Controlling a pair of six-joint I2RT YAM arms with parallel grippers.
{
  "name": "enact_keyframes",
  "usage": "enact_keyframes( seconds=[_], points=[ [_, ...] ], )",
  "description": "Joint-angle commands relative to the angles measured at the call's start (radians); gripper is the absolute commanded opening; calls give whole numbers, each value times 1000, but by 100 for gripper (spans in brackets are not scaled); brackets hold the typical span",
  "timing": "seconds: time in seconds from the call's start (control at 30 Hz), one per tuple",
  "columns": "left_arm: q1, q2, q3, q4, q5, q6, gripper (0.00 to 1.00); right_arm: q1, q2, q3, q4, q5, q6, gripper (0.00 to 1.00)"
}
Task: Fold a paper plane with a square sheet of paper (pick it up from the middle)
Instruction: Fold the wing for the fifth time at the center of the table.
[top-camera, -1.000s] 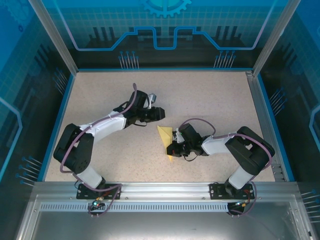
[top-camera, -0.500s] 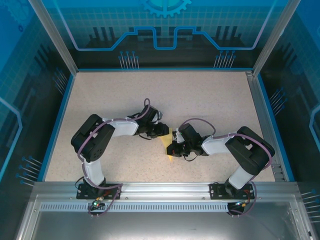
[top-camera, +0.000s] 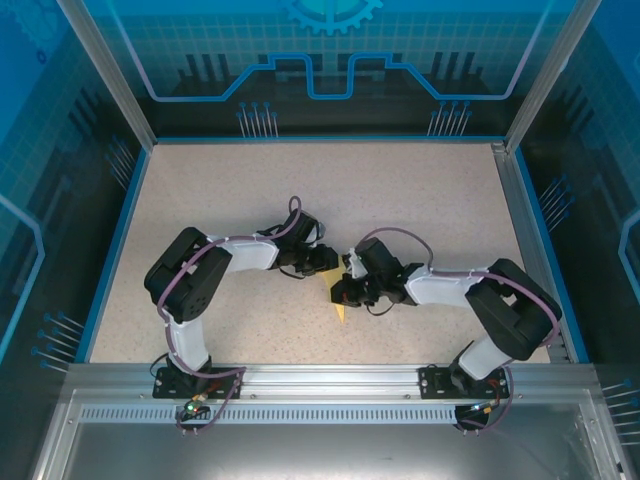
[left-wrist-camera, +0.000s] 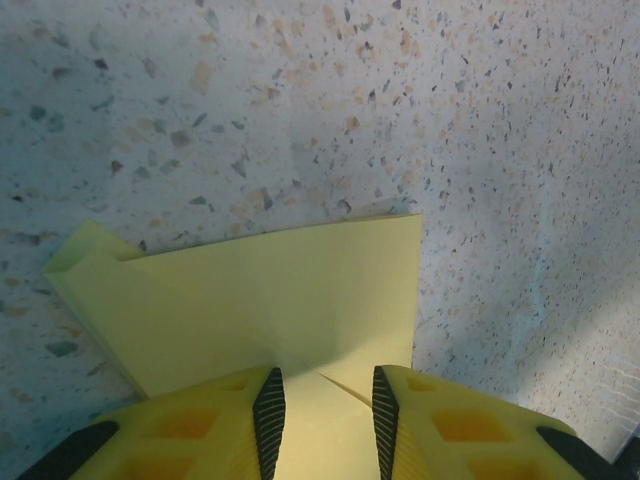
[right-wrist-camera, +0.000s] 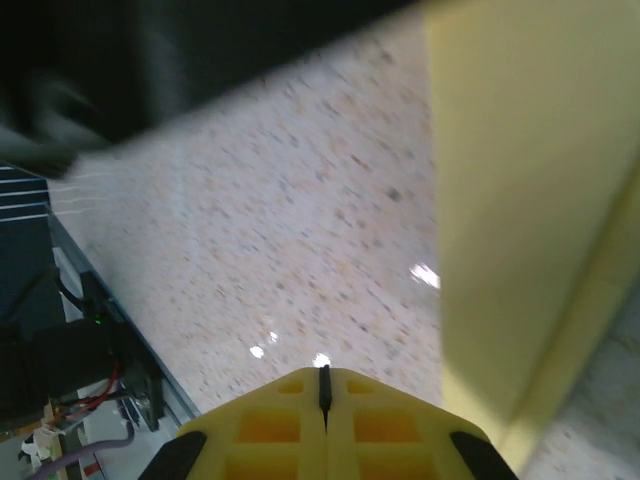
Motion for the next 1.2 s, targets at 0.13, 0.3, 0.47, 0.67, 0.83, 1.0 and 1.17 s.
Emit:
enact_keyframes(
  seconds=[0.13, 0.3, 0.47, 0.67, 0.83, 1.0, 1.17],
  points=[
    [3, 39, -33, -46, -78, 1, 35, -22, 120, 35, -9, 3, -7, 4],
    [3, 37, -39, -51, -90, 0, 35, -20, 128, -44, 27, -22, 5, 5],
    [3, 48, -36, -52, -93, -8, 35, 3, 26, -135, 9, -24, 12, 7],
    [2, 53, -26, -49, -87, -9, 35, 33, -48, -225, -23, -8, 16, 10],
    [2, 38, -15, -48, -50, 11, 37, 28, -141, -254, -37, 21, 21, 10],
    [-5, -12, 13, -68, -11, 43, 41, -11, -320, -215, -214, 188, -17, 16],
    [-19, -60, 63, -121, -8, 73, 45, -112, -421, -219, -288, 252, -29, 21]
  ],
)
